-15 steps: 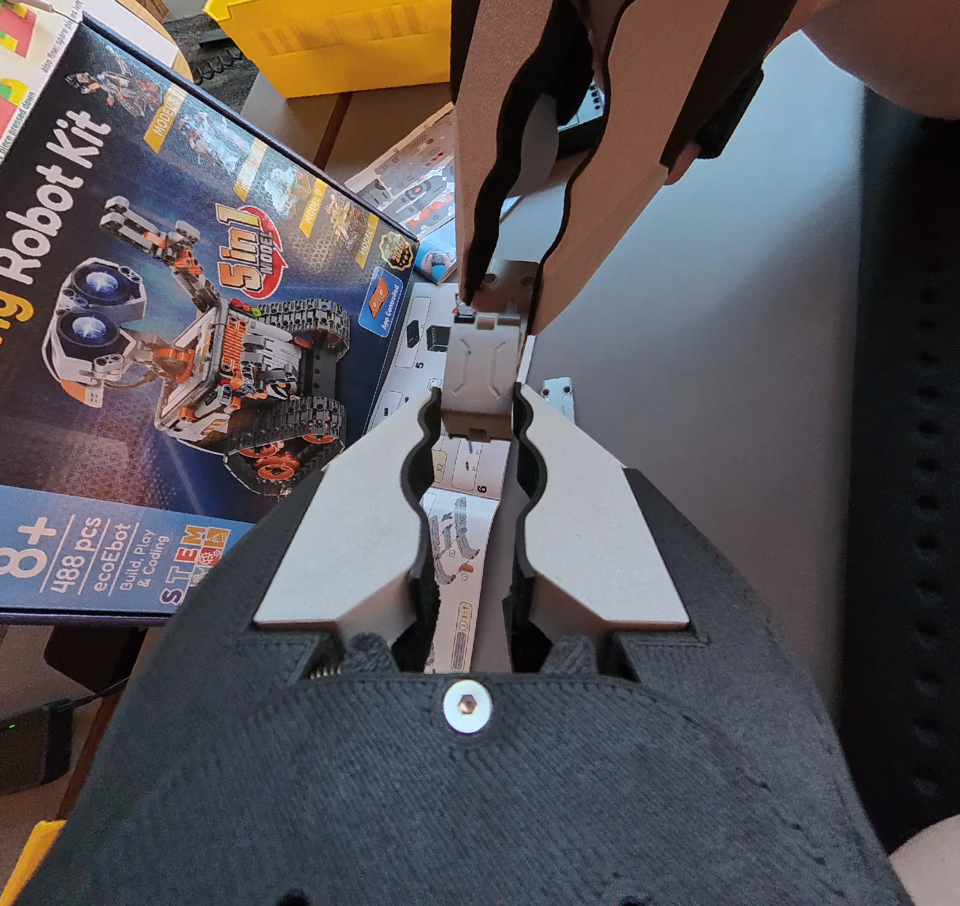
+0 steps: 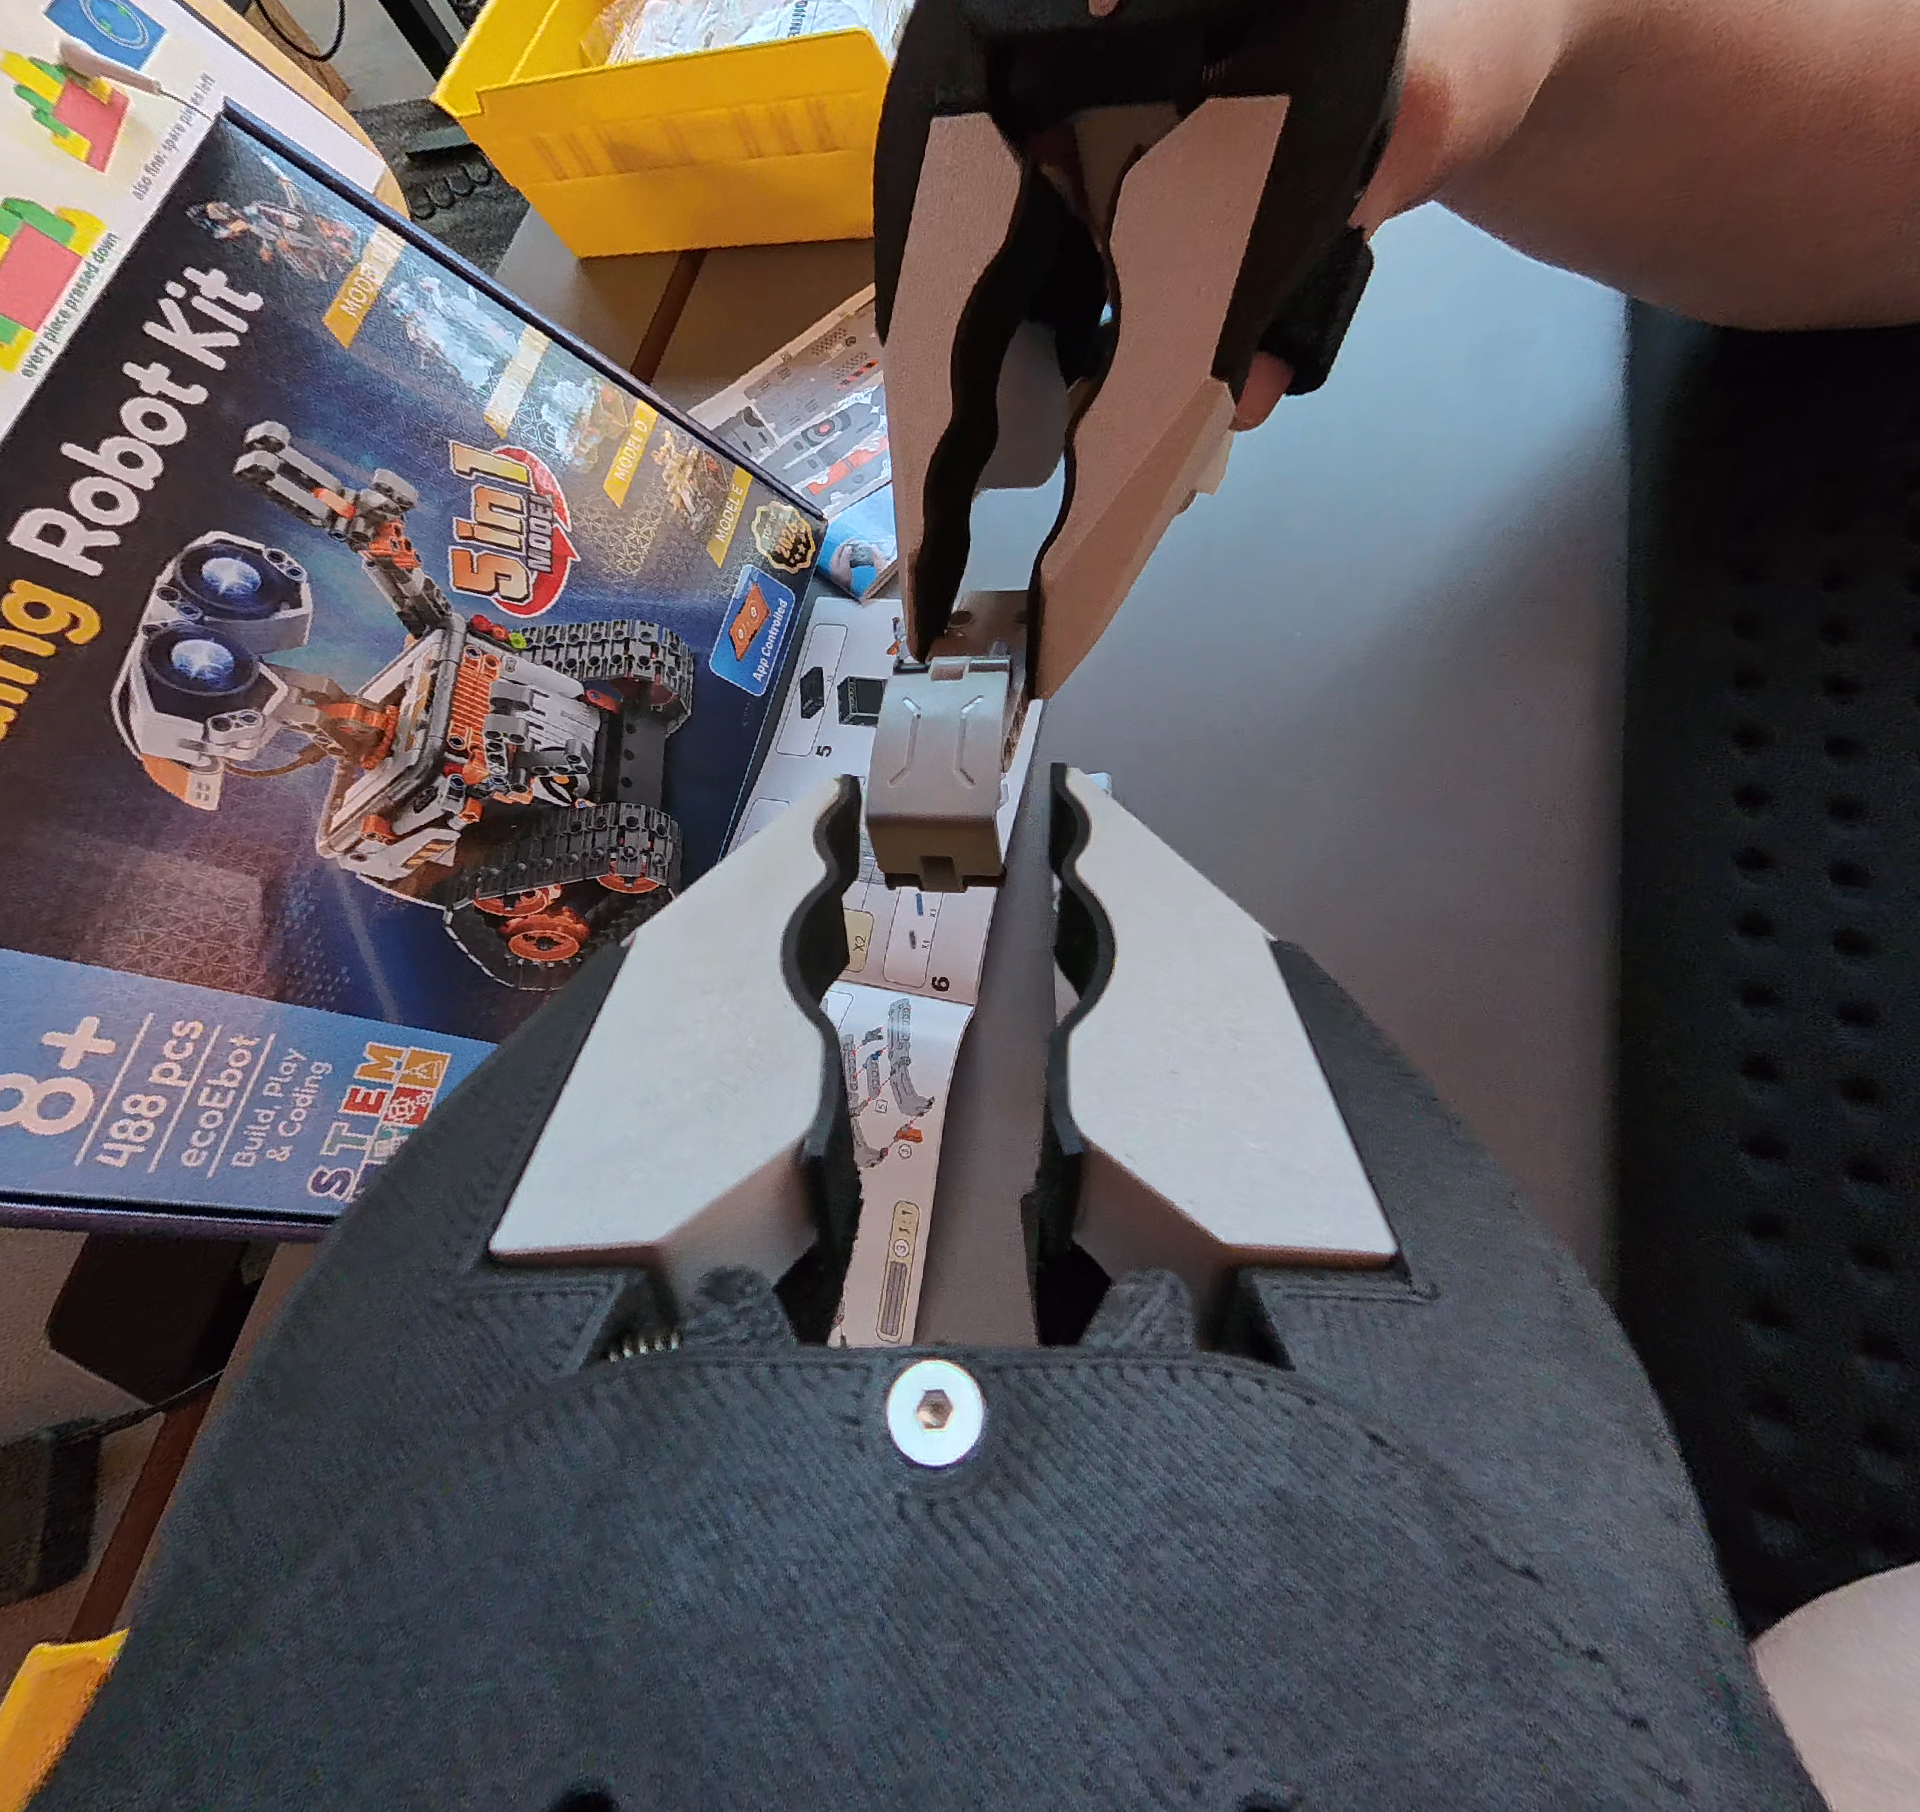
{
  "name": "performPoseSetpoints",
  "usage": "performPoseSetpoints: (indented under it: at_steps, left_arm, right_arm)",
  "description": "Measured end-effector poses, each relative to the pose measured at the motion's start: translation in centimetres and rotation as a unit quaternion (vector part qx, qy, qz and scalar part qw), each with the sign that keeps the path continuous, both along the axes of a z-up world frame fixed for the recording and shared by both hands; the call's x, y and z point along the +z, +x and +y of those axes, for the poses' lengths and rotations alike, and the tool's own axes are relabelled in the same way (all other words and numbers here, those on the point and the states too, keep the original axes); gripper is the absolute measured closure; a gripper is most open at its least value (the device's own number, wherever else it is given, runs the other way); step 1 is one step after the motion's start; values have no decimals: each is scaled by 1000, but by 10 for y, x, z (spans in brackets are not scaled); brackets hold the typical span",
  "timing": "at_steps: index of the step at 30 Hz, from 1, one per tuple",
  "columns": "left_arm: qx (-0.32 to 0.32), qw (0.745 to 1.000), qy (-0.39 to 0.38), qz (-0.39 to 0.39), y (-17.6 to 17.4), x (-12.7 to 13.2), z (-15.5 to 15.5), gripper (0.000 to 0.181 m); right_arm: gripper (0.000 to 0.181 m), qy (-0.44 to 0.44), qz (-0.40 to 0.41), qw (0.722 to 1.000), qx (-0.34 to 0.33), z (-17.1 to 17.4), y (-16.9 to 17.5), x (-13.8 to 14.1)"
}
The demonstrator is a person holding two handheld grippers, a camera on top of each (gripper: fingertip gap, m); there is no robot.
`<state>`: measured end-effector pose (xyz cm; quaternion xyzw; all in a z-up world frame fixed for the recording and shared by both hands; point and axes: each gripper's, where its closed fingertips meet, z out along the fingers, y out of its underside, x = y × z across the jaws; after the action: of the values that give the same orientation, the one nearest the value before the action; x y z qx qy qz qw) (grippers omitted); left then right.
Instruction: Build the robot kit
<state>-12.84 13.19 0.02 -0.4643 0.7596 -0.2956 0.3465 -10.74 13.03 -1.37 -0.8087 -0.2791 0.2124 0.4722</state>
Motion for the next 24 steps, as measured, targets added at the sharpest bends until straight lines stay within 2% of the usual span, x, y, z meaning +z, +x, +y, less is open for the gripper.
performPoseSetpoints:
  at_steps: [5, 8, 10, 13, 15, 20, 24]
  left_arm:
    - [33, 999, 2, 0, -7, 5, 9, 131]
    - [92, 995, 5, -41, -15, 29, 26, 127]
    - [166, 982, 4, -89, -21, 53, 47, 122]
    - [283, 948, -1, -147, -33, 81, 80, 114]
    - [357, 919, 11, -167, -46, 91, 101, 114]
    - [517, 835, 112, -149, -87, 93, 150, 110]
    - [581, 786, 165, -132, -109, 94, 168, 105]
  right_arm:
    - [156, -7, 4, 1000, -8, 5, 6, -7]
    - [156, -9, 10, 1000, -17, 10, 13, -11]
    - [156, -7, 8, 999, -30, 14, 20, -14]
    - [156, -5, -2, 999, -47, 20, 29, -21]
    - [156, -3, -1, 998, -55, 23, 32, -24]
    - [156, 0, -1, 998, -66, 26, 37, -27]
    - [156, -1, 1, 998, -66, 26, 37, -28]
